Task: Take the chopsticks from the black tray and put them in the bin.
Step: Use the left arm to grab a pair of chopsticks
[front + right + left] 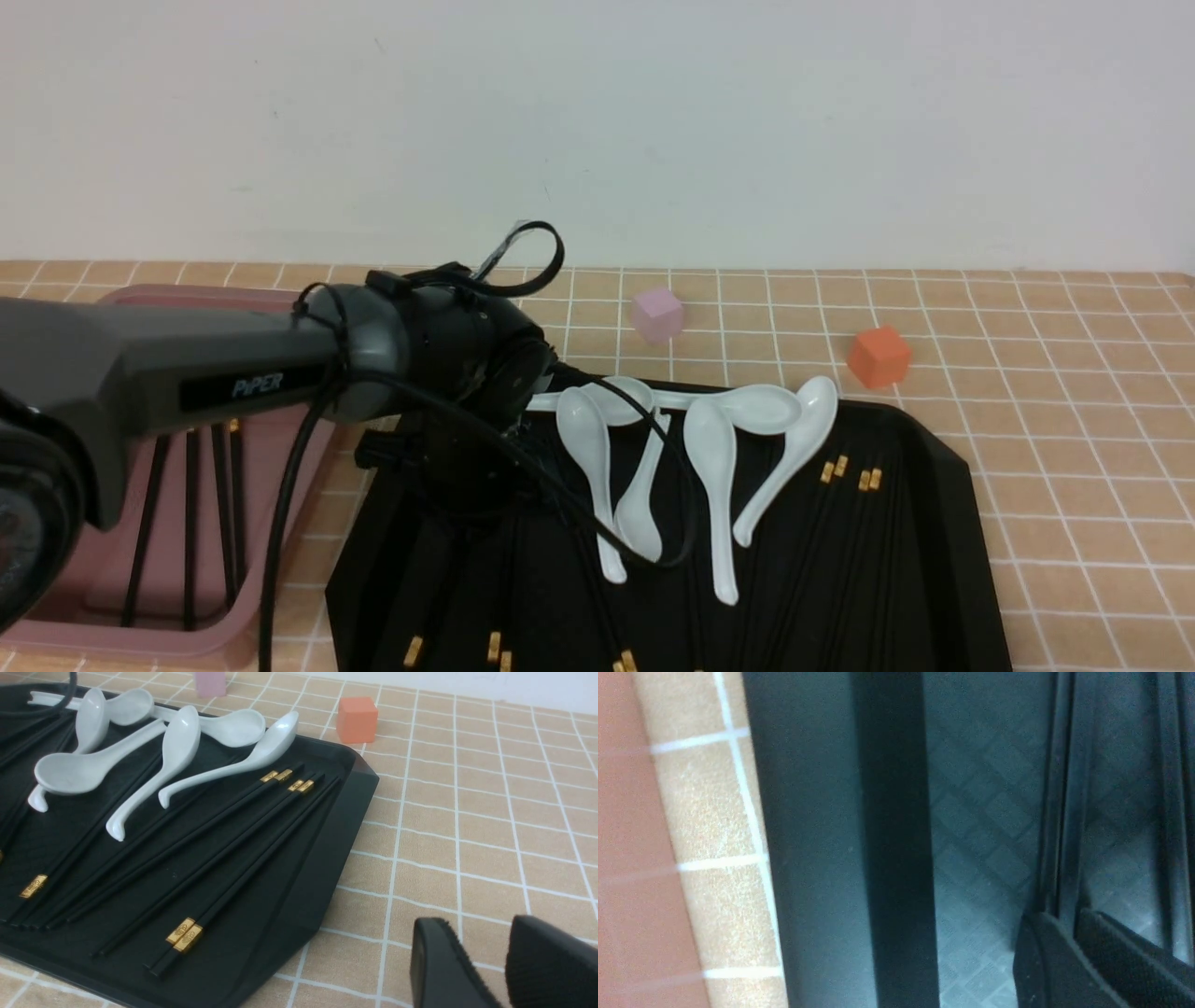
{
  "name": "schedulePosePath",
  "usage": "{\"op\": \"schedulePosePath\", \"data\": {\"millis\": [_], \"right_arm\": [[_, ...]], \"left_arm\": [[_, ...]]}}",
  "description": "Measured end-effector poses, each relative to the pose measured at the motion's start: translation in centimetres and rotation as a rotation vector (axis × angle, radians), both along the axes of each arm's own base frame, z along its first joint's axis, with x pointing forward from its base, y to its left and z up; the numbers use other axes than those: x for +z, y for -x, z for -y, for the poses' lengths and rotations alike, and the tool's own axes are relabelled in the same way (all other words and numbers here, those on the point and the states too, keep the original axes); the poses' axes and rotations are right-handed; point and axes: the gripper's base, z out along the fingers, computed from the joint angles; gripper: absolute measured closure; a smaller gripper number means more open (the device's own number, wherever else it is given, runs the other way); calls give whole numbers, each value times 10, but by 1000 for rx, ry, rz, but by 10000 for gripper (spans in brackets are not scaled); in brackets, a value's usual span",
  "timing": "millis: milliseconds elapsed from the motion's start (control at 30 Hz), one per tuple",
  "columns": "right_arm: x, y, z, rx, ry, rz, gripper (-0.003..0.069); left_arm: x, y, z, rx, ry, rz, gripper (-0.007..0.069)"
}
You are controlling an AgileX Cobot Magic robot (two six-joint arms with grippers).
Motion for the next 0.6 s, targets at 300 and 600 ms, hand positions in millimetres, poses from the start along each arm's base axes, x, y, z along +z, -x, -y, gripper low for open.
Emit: {"op": "schedulePosePath", "data": {"millis": [300,600], "right_arm": [[0,0,0,0,0,0,419],[0,0,0,0,0,0,419]], "left_arm": [[7,8,-4,42,11,-43,637],[7,10,-4,148,45,-47,637]]}}
